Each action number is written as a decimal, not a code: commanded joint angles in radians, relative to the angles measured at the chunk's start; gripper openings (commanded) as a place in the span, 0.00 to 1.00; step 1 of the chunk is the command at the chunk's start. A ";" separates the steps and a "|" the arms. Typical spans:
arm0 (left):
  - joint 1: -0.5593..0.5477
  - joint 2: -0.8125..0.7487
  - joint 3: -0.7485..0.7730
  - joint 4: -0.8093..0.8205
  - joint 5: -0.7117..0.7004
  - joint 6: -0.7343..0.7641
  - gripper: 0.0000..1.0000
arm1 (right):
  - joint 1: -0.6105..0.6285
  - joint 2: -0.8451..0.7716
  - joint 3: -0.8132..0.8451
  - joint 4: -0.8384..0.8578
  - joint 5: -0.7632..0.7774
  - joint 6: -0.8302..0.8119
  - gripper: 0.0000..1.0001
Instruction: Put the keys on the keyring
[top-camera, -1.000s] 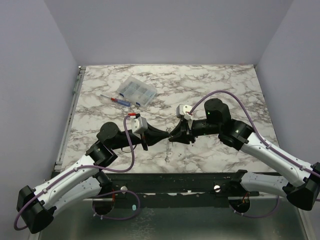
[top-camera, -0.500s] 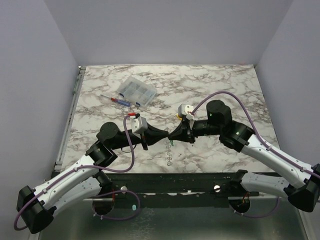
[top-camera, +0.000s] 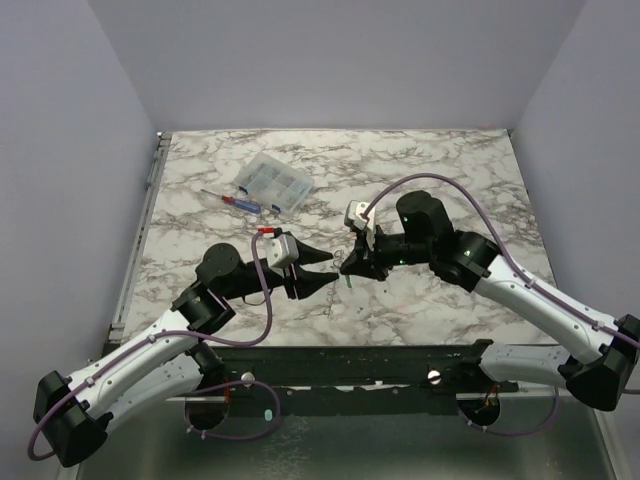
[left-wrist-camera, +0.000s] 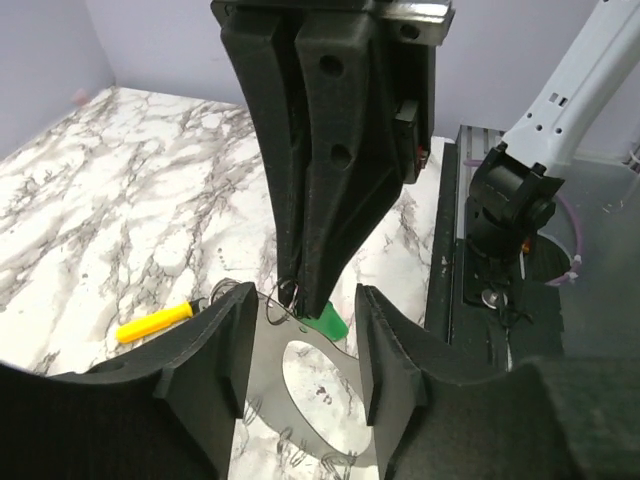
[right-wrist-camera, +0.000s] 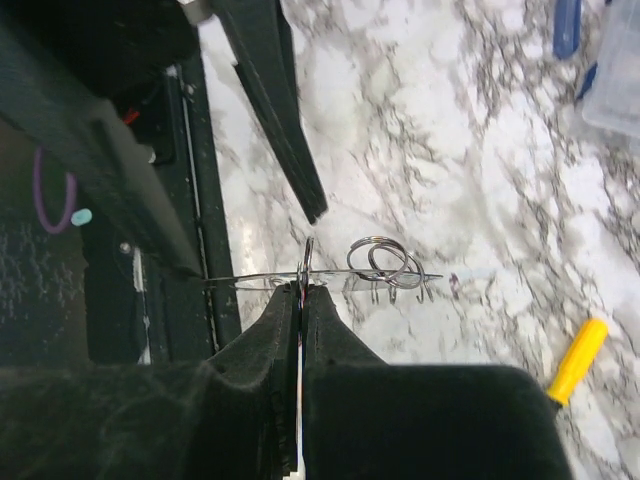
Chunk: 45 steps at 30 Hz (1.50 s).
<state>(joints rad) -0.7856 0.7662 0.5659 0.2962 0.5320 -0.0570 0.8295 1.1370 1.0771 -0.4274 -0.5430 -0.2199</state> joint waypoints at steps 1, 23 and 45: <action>-0.003 -0.003 0.041 -0.064 -0.018 0.064 0.52 | 0.002 0.024 0.067 -0.153 0.111 -0.030 0.01; -0.016 0.130 0.090 -0.076 0.223 0.026 0.36 | 0.061 0.137 0.268 -0.490 0.073 -0.033 0.01; -0.065 0.149 0.073 -0.065 0.183 0.028 0.23 | 0.090 0.131 0.285 -0.469 0.000 -0.054 0.01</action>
<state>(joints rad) -0.8383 0.9051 0.6281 0.2153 0.7067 -0.0219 0.9104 1.3003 1.3472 -0.9375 -0.5098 -0.2638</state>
